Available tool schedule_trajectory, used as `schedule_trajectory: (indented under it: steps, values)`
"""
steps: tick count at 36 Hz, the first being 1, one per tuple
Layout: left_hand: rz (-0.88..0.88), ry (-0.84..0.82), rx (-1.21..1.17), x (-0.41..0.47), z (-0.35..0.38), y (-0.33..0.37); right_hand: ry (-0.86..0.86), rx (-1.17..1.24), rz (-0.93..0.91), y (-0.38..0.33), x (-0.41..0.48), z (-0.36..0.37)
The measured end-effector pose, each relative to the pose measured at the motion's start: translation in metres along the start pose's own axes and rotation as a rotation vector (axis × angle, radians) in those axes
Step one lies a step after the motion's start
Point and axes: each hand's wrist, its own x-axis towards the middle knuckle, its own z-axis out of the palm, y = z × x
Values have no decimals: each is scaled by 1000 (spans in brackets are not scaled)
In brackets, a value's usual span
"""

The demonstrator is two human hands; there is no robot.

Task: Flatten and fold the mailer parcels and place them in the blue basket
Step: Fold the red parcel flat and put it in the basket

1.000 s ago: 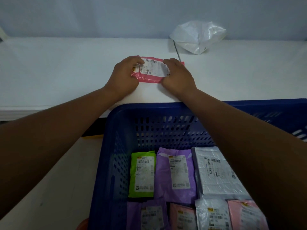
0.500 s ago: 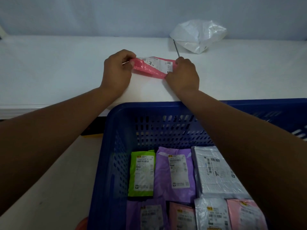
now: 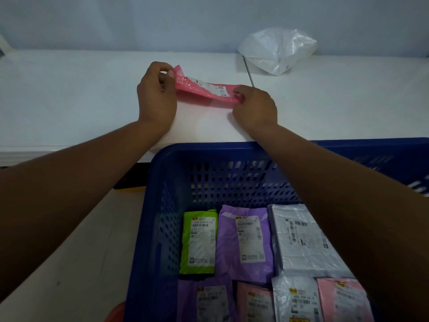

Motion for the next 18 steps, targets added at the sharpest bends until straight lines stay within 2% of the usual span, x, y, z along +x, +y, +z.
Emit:
schedule_trajectory:
  steps: [5,9,12,18]
  values:
    - [16,30,-8,-2,-2,8,-1,3,-51,1,3,3]
    - [11,12,-100,-8,-2,19,16,140,-30,3,6,3]
    - [12,-62,-189,-12,-2,24,66,340,50,5,7,-2]
    - [32,-286,-127,-10,-2,20,178,638,161,3,4,-8]
